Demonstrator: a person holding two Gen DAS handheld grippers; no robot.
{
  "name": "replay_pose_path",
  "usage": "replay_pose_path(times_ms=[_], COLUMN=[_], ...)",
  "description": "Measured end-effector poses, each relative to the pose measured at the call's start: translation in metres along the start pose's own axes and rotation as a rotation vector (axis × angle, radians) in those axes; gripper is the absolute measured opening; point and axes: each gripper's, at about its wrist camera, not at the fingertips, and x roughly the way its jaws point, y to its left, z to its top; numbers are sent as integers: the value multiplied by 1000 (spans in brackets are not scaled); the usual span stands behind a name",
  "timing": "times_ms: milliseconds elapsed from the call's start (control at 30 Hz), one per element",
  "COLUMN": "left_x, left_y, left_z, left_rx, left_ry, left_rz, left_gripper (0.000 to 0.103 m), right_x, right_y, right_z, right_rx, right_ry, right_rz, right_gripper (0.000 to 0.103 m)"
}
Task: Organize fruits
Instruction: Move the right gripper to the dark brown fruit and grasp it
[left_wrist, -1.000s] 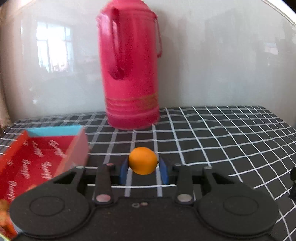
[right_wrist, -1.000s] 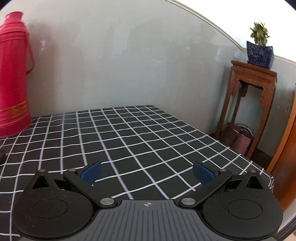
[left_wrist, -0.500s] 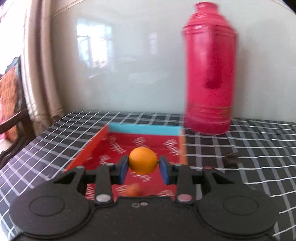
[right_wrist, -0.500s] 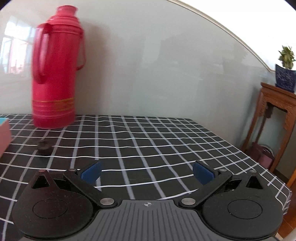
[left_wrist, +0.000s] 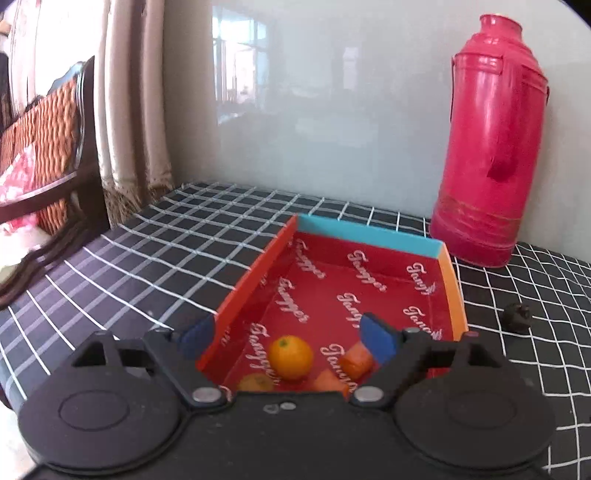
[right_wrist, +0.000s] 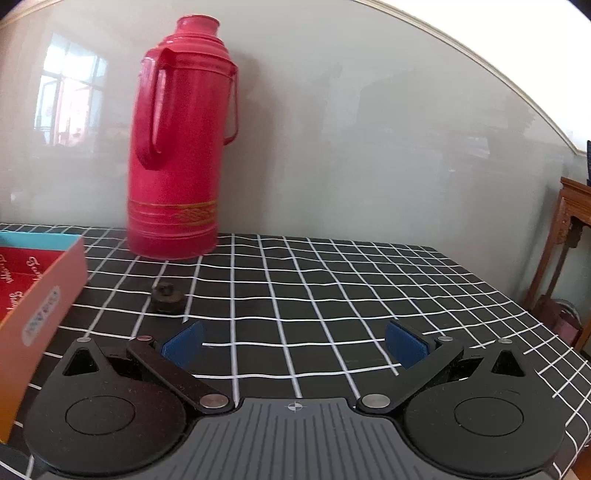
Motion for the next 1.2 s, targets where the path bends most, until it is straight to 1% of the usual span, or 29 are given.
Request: replay_pose_path(times_ms=[67,100,200,300,433,567,633,767,833,967,1100,1133,1167,1200], left_x=[-6,-10,-17,-26,-35,-42,-45,-46,-46,-46,-49,-50,-50,-50], left_y=[5,9,24,42,67,90,102,129,142,161,178,181,183,186], left_z=[0,1,4,5,-1,-12,-18,-23,-25,-30,-32,-33,-33,-33], left_rx=[3,-8,-39,-74,-98,-114,-134,-189,-211,-247,-280,-293,-306,-319], left_ry=[-21,-31,-42,-60,-73,-78,-77,-66,-59,-33,-41,-38,-32,-30], left_rz=[15,15,9,32,90,177,222,282,310,336,373,377,380,378], left_gripper=[88,90,91,94,95,96,96,97,97,97,97,97,97,97], right_x=[-1,0,3,5,7,16,23,37,45,67,91,96,100,105], right_y=[2,4,7,11,16,23,29,38,44,56,61,61,61,61], right_z=[-1,-1,-1,0,1,3,5,10,12,19,28,30,31,32], right_rx=[3,8,23,27,40,38,37,40,48,30,17,23,30,34], right_ry=[2,7,23,28,38,67,83,109,126,158,171,174,180,199], right_rz=[14,25,56,80,123,177,207,260,267,275,266,276,292,305], right_gripper=[103,103,103,103,103,103,103,103,103,103,103,92,65,52])
